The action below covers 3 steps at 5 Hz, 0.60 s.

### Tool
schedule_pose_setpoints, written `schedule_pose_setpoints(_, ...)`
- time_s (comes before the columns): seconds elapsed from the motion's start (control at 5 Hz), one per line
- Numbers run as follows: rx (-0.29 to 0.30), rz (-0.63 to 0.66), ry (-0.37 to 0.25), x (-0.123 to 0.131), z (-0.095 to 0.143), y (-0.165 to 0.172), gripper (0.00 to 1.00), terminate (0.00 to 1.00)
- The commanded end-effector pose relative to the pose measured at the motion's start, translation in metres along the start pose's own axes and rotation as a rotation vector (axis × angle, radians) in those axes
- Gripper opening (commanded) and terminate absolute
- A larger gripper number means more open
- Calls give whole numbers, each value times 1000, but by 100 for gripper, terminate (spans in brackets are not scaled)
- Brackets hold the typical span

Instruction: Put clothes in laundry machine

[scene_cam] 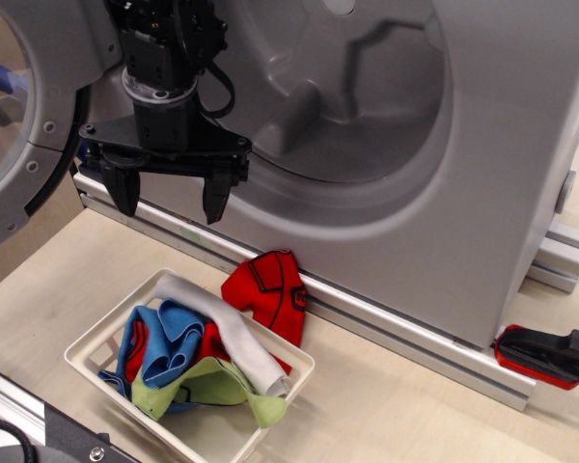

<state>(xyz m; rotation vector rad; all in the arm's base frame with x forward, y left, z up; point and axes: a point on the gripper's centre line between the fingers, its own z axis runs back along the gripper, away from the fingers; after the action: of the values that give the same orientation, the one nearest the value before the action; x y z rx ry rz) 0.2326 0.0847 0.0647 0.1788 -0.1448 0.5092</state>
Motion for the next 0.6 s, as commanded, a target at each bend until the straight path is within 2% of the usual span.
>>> schedule_pose_setpoints(0.0,0,0,0,0,0,0,100,0)
schedule_pose_setpoints(0.2,-53,154,45,-21,-10,-3,100,0)
schedule_pose_setpoints(0.4,-139,265,122,-40,-15,-2,100,0)
